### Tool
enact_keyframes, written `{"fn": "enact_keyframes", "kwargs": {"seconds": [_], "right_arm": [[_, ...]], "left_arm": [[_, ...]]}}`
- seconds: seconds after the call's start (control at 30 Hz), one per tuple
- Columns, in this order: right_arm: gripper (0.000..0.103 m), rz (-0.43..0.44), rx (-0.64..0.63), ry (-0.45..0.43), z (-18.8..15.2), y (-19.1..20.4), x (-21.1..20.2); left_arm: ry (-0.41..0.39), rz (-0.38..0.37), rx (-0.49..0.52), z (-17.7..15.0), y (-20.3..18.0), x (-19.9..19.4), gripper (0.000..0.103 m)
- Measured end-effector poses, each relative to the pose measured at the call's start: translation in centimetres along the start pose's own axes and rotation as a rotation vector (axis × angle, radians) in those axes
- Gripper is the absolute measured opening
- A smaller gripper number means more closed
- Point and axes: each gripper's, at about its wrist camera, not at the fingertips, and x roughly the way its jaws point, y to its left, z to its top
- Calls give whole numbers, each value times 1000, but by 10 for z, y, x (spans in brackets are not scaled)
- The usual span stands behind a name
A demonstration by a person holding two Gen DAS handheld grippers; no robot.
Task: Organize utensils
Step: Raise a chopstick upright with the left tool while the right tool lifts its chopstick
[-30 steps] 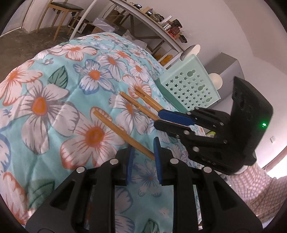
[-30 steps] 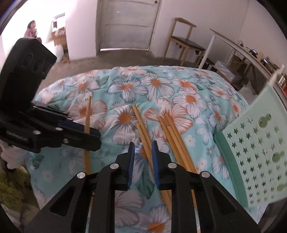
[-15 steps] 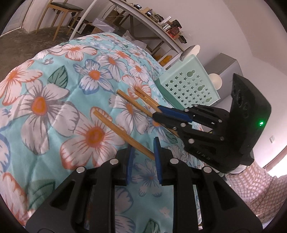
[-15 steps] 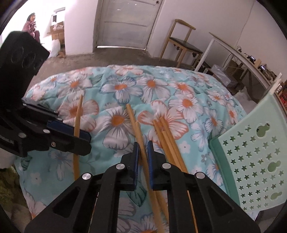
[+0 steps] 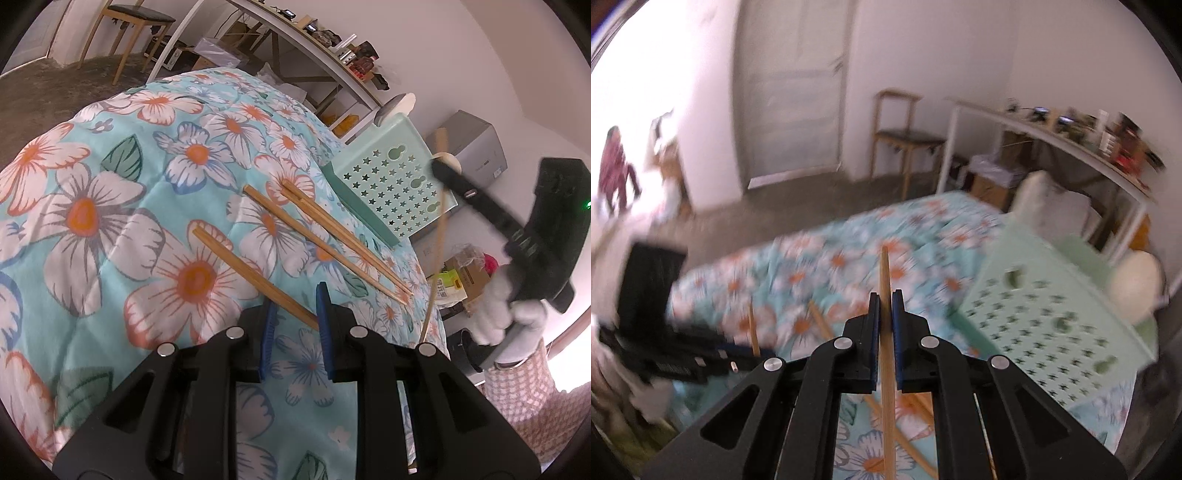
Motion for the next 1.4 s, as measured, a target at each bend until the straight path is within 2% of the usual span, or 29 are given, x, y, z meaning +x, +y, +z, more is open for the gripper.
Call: {"fn": "enact_keyframes", "kwargs": {"seconds": [0.23, 0.43, 0.53, 0.7, 0.93, 1.1, 1.4], "right_arm": [[7, -36, 219, -127, -7, -38, -40], [7, -49, 321, -273, -2, -52, -55], [7, -31, 346, -313, 0, -52, -50], [7, -32, 341, -285, -11, -47, -36], [7, -45, 333, -293, -20, -50, -49], [7, -58, 328, -295, -24, -48, -62], [7, -50, 334, -340, -30, -44, -84]], "left_arm": [[0, 11, 0, 0, -3, 1, 20], [0, 24, 2, 1, -5, 2, 20], [-1, 30, 4, 1, -7, 2, 20], [-1, 34, 4, 1, -7, 2, 20], [-8, 35, 14, 2, -9, -1, 20], [-66, -7, 60, 8, -22, -19, 16], [-167, -22, 153, 24, -57, -50, 10]]}}
